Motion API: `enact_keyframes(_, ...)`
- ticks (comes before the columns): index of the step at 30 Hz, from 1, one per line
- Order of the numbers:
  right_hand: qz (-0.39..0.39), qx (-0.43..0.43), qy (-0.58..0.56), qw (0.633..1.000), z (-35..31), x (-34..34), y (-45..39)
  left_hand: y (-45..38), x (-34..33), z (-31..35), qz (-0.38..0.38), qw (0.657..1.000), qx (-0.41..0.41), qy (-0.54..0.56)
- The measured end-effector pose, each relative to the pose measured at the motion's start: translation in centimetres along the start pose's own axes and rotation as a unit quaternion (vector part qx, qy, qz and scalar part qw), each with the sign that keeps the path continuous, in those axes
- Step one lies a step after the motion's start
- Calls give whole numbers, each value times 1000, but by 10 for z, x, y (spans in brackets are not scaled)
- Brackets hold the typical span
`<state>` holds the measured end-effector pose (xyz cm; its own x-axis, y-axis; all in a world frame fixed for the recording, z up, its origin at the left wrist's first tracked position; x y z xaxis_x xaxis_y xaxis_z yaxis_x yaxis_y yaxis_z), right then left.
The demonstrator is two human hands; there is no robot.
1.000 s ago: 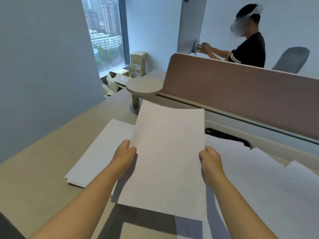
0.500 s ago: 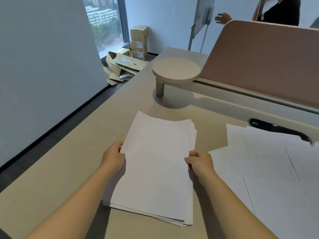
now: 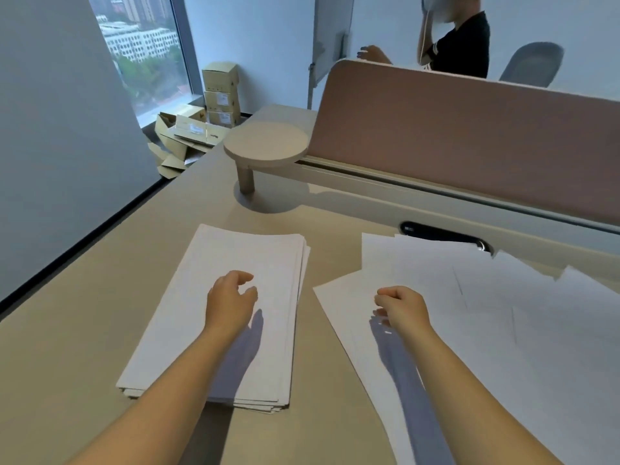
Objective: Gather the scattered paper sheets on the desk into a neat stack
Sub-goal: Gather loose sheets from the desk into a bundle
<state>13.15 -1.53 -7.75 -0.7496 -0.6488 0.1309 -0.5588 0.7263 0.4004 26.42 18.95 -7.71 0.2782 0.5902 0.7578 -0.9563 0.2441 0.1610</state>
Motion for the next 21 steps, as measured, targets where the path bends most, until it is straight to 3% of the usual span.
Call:
enact_keyframes(7,27,-15,29,999,26,134,-2,73,-79,65,-60,998,1,5)
enact_keyframes(14,81,-70,162,981,63,236,1,136,-152,90,-118,988,95,-27)
enact_keyframes(19,15,-125,-8,992,93,248,4,156,-173,98,-96,984,148,-2)
enact_keyframes(21,-22,-127,-13,992,95,246,3,157,-177,102,-92,984,151,-4)
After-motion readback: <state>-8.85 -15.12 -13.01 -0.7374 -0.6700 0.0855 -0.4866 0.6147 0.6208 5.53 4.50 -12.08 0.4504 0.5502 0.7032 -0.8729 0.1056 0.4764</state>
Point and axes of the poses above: each hand's wrist, its own y-axis away from the middle knuckle, its own x-axis out of the back of the hand, z = x × y, the point moved 1 cm from there along -y, towards the middle knuckle, and after that the axes turned 14 degrees about -y, right-handed, at the moved point
